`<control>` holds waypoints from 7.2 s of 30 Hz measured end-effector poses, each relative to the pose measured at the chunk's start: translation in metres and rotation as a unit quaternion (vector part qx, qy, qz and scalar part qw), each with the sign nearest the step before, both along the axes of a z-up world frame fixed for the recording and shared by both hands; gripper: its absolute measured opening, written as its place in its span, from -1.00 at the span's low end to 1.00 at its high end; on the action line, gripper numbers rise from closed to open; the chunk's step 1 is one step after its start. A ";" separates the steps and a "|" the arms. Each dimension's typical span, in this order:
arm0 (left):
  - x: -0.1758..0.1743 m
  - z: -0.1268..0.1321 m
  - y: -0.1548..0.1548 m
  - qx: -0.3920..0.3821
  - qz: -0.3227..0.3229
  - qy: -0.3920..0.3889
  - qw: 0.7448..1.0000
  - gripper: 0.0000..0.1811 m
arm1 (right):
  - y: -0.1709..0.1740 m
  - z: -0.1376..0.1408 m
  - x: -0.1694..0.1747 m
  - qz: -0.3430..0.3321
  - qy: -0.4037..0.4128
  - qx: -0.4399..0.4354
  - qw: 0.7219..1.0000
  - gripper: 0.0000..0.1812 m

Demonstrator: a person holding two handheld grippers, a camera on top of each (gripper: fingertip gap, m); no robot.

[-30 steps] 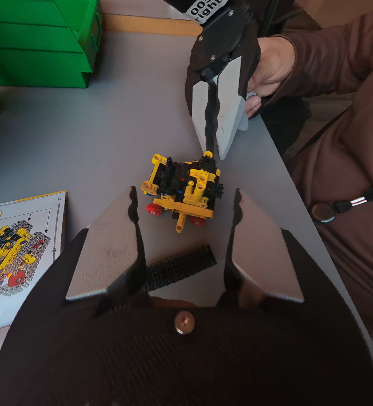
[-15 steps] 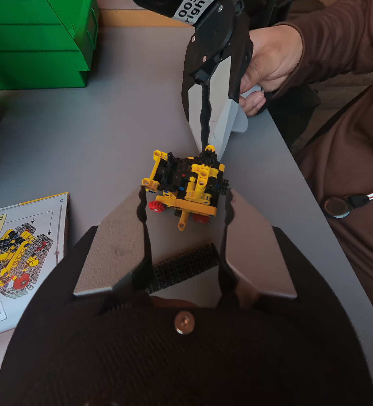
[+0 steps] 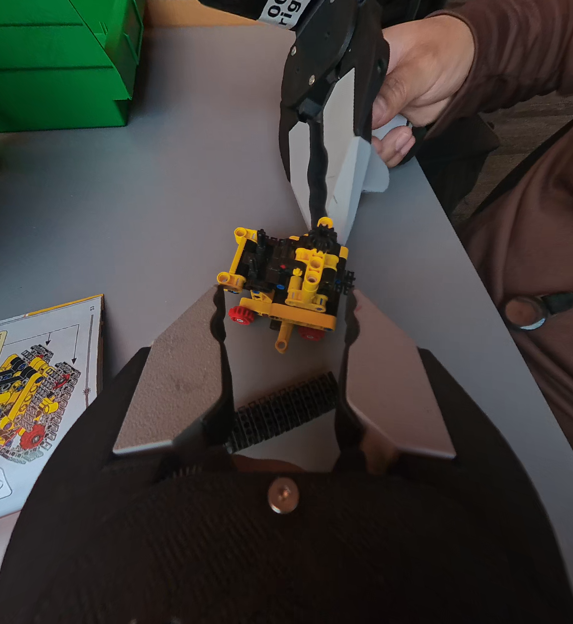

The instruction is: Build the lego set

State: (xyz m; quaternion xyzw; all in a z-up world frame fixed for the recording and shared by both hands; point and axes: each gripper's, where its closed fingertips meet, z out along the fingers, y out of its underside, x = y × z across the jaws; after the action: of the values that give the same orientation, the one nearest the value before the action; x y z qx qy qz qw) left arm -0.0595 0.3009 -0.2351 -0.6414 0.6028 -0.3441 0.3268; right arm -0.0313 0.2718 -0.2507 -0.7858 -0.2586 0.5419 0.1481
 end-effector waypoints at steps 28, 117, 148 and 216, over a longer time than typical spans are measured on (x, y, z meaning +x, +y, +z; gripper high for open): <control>0.000 -0.008 -0.003 0.023 0.023 0.011 0.999 -0.29 | 0.004 0.007 0.002 -0.238 0.131 -0.142 0.952 -0.93; -0.008 -0.021 -0.010 0.025 0.080 0.042 0.996 -0.25 | 0.008 -0.008 -0.001 -0.056 -0.086 0.121 0.987 -1.00; 0.001 -0.026 0.019 0.038 0.039 0.058 0.997 -0.39 | 0.024 -0.009 0.002 -0.001 -0.098 0.162 0.982 -1.00; -0.004 -0.026 0.032 0.041 0.053 0.057 0.996 -0.38 | 0.048 -0.012 0.005 0.050 -0.259 0.531 0.805 -1.00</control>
State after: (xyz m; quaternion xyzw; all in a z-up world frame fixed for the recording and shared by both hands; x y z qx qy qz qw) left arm -0.0632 0.3330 -0.2616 -0.6771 0.5989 -0.2642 0.3363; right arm -0.0266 0.3198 -0.2630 -0.6817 -0.5737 0.1030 0.4421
